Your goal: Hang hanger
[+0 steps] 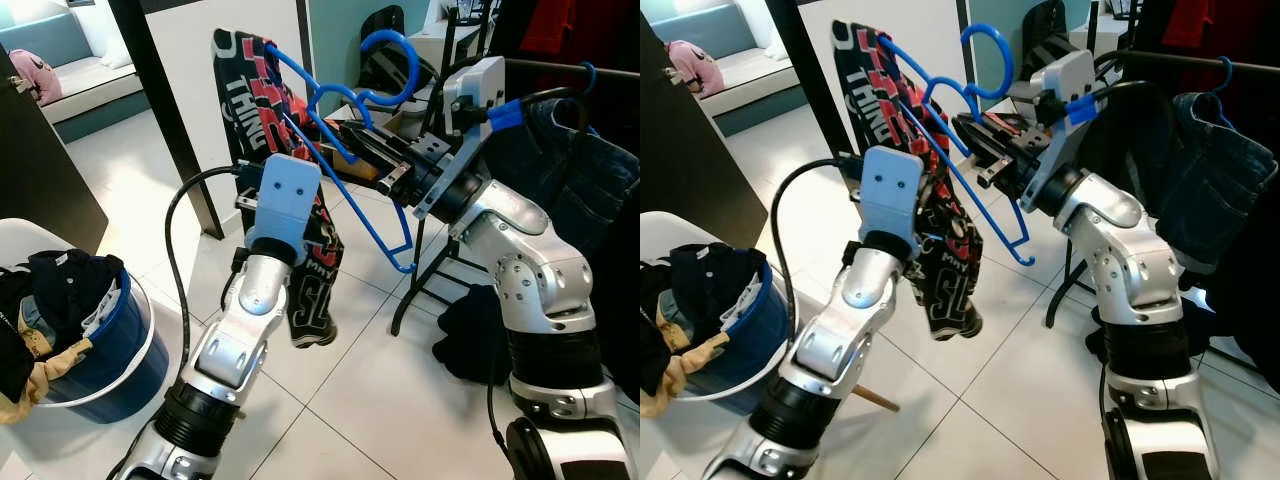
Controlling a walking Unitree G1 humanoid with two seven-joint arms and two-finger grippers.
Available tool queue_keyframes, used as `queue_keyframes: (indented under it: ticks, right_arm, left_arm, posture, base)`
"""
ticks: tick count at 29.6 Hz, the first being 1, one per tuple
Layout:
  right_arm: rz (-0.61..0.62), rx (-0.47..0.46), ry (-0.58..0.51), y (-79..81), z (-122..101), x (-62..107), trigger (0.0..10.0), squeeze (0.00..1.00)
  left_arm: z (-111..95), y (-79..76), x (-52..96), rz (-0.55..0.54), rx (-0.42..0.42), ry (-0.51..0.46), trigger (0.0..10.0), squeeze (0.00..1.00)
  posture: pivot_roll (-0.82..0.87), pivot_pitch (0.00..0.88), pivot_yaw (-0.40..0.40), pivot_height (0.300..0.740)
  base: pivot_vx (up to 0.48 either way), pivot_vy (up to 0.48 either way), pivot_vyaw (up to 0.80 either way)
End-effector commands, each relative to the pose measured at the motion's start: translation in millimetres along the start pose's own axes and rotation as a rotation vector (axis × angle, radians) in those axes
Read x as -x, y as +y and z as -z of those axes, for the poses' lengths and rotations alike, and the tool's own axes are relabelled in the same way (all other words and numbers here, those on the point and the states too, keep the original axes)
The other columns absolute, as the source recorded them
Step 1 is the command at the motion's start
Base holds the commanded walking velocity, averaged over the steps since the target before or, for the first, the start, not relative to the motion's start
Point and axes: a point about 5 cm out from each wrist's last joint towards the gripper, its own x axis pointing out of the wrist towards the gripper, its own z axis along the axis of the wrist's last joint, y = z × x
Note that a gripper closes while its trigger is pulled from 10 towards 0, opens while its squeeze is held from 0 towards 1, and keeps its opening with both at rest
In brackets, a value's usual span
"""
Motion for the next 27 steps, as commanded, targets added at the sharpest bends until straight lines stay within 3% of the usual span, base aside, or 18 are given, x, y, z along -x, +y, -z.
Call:
queue_keyframes:
  ticks: [1,8,16,20,21,26,27]
  right_arm:
    - [-0.060,0.004,-0.042,11.7,-9.5,-4.4,10.0,0.00]
    - [-0.063,0.002,-0.043,13.8,-10.7,-4.5,10.0,0.00]
    - [-0.031,0.015,-0.003,9.2,-5.2,-2.3,10.0,0.00]
    - [0.020,0.038,0.034,-2.1,-3.7,2.1,10.0,0.00]
    - [0.056,0.053,0.051,-10.5,-4.1,6.0,10.0,0.00]
    - [0.090,0.067,0.066,-18.2,-5.1,10.0,10.0,0.00]
    - [0.122,0.078,0.077,-25.3,-6.0,14.1,10.0,0.00]
  left_arm:
    - [1.8,9.0,-3.9,-0.028,-0.032,-0.006,0.0,0.00]
    - [0.5,9.3,-4.6,-0.031,-0.020,-0.012,0.0,0.00]
    - [-8.5,13.7,-8.7,-0.011,0.075,-0.054,0.0,0.00]
    - [-16.4,27.9,-13.5,0.006,0.095,-0.090,0.0,0.00]
    - [-21.1,39.8,-15.8,0.020,0.070,-0.112,0.0,0.00]
    - [-25.2,50.9,-17.6,0.037,0.052,-0.128,0.0,0.00]
    - [-27.4,62.9,-18.7,0.040,0.018,-0.137,0.0,0.00]
  posture:
    - [-0.09,0.000,0.089,0.740]
    - [-0.10,0.000,0.091,0.740]
    - [-0.09,0.000,0.085,0.740]
    - [-0.09,0.000,0.086,0.740]
    - [-0.08,0.000,0.083,0.740]
    - [-0.08,0.000,0.081,0.740]
    - [-0.08,0.000,0.079,0.740]
  base:
    - [0.000,0.000,0.00]
    - [0.000,0.000,0.00]
    - [0.000,0.000,0.00]
    - [0.000,0.000,0.00]
    - [0.000,0.000,0.00]
    - [0.000,0.000,0.00]
    - [0.000,0.000,0.00]
